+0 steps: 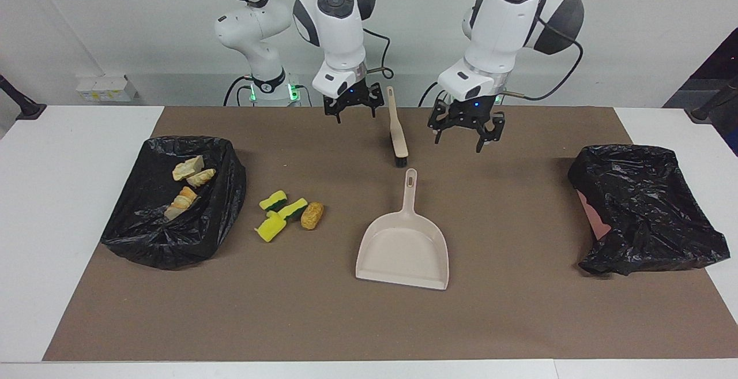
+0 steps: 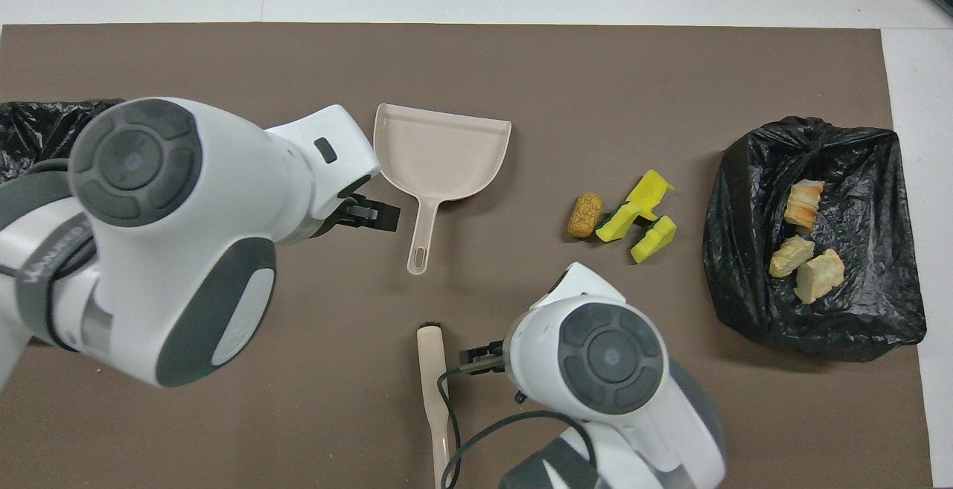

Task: Sweep and dump trash in bin
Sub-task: 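Grasp the dustpan with the left gripper while the right gripper grasps the brush, then move the dustpan toward the sponges while the right gripper brushes them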

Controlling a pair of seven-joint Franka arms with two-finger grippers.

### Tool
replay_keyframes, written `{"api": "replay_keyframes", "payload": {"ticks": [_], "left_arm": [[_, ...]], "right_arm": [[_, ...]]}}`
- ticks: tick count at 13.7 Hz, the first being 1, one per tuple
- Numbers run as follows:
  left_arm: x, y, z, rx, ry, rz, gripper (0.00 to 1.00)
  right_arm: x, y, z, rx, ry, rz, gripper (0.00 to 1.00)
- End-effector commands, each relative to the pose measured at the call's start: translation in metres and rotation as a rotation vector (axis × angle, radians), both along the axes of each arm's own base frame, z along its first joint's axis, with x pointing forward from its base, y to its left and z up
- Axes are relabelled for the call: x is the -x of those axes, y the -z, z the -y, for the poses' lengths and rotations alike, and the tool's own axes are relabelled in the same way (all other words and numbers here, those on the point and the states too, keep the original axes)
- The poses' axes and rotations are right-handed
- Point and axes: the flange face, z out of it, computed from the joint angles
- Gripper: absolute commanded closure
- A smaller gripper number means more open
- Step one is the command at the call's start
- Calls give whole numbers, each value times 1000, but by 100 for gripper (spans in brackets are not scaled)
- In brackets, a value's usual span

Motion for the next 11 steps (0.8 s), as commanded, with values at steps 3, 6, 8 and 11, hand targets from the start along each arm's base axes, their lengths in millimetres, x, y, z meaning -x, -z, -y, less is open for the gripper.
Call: {"api": "replay_keyframes", "payload": {"ticks": [3, 6, 8, 11], "left_arm": [[-11, 94, 56, -10, 0, -29, 0], [7, 146, 55, -16, 9, -39, 0], [13, 154, 54, -1, 11, -14, 0], [14, 169, 52, -11, 10, -33, 0]], "right_arm": [[64, 49, -63, -26, 64, 19, 0], [94, 81, -95, 20, 52, 4, 0], [105, 102, -111, 20, 87, 12, 0], [110, 109, -112, 42, 95, -7, 4]]}}
